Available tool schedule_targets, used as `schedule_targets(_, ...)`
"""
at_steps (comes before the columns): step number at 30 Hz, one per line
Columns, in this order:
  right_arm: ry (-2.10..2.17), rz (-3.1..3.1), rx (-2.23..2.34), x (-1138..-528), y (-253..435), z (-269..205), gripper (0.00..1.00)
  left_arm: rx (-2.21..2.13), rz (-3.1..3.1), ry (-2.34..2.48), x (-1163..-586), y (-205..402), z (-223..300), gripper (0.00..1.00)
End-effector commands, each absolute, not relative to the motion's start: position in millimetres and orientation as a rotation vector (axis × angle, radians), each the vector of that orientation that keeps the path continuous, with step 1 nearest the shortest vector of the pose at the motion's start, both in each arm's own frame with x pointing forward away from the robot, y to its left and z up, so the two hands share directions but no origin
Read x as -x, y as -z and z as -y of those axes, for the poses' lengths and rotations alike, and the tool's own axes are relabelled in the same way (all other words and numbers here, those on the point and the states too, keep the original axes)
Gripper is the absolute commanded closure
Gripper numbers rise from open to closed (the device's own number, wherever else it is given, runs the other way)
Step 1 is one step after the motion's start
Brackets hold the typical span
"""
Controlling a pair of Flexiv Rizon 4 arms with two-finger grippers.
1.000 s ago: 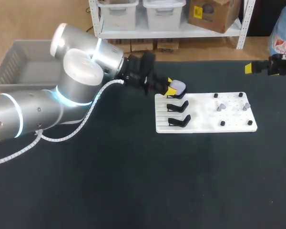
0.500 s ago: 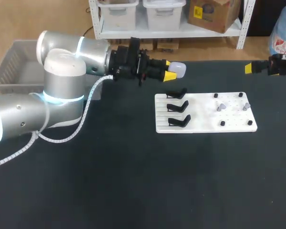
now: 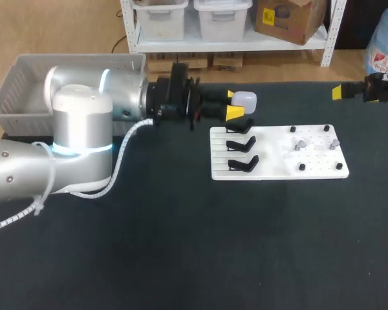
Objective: Pick up each earbud case from the left stands, insert the matching earbuds, close the lid, and place the case in the box.
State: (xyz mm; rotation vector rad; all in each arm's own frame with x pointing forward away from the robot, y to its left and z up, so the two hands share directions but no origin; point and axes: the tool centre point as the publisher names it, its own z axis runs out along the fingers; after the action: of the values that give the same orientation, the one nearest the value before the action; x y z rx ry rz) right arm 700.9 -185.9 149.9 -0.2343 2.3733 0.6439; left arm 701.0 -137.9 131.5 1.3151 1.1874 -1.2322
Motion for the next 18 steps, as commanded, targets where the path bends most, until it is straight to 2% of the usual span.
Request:
schedule_targets(1, -0.645, -2.373, 0.235, -700.8, -149.8, 186.2, 0.00, -1.199, -1.242, 1.125, -692.3, -130.3, 136.5, 1.00)
schedule_targets(18, -0.645, -2.373, 0.235, -700.8, -149.8, 186.2, 0.00, -1.330, -1.203, 1.187, -689.3, -123.8, 138.7, 1.00)
